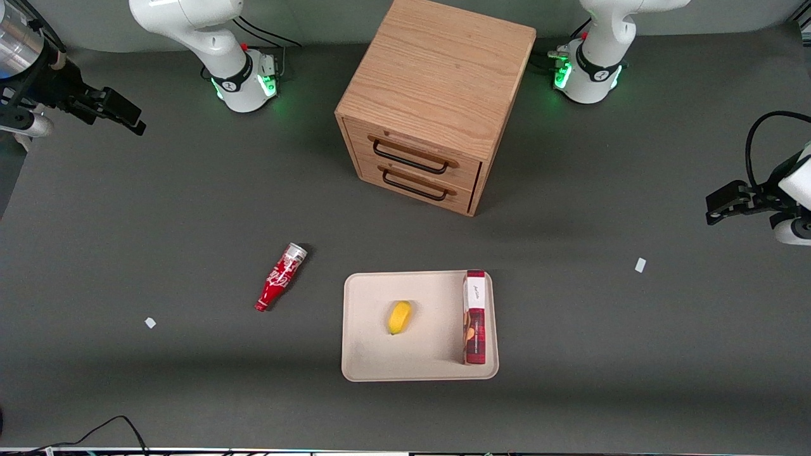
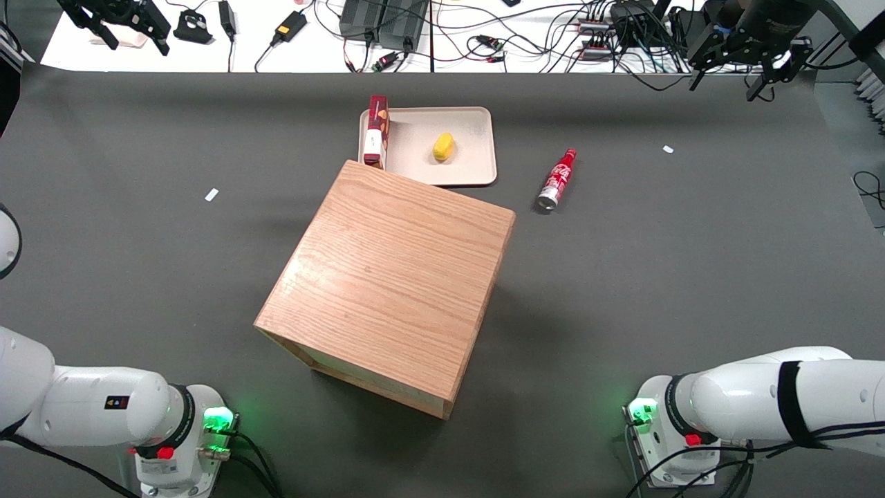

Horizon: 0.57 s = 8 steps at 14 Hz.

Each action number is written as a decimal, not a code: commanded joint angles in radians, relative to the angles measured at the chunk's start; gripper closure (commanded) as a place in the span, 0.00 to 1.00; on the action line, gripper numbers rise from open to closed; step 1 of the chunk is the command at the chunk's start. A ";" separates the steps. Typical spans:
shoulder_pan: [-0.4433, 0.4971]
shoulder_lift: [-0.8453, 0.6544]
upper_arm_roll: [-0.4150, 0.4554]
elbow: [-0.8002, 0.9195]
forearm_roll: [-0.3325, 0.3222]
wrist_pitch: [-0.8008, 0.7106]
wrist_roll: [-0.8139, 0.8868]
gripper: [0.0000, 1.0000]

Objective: Place coke bottle on tray

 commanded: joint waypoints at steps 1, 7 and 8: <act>0.001 0.056 -0.001 0.075 0.014 -0.045 0.007 0.00; 0.008 0.096 0.011 0.095 0.014 -0.061 -0.004 0.00; 0.010 0.152 0.022 0.139 0.020 -0.061 0.010 0.00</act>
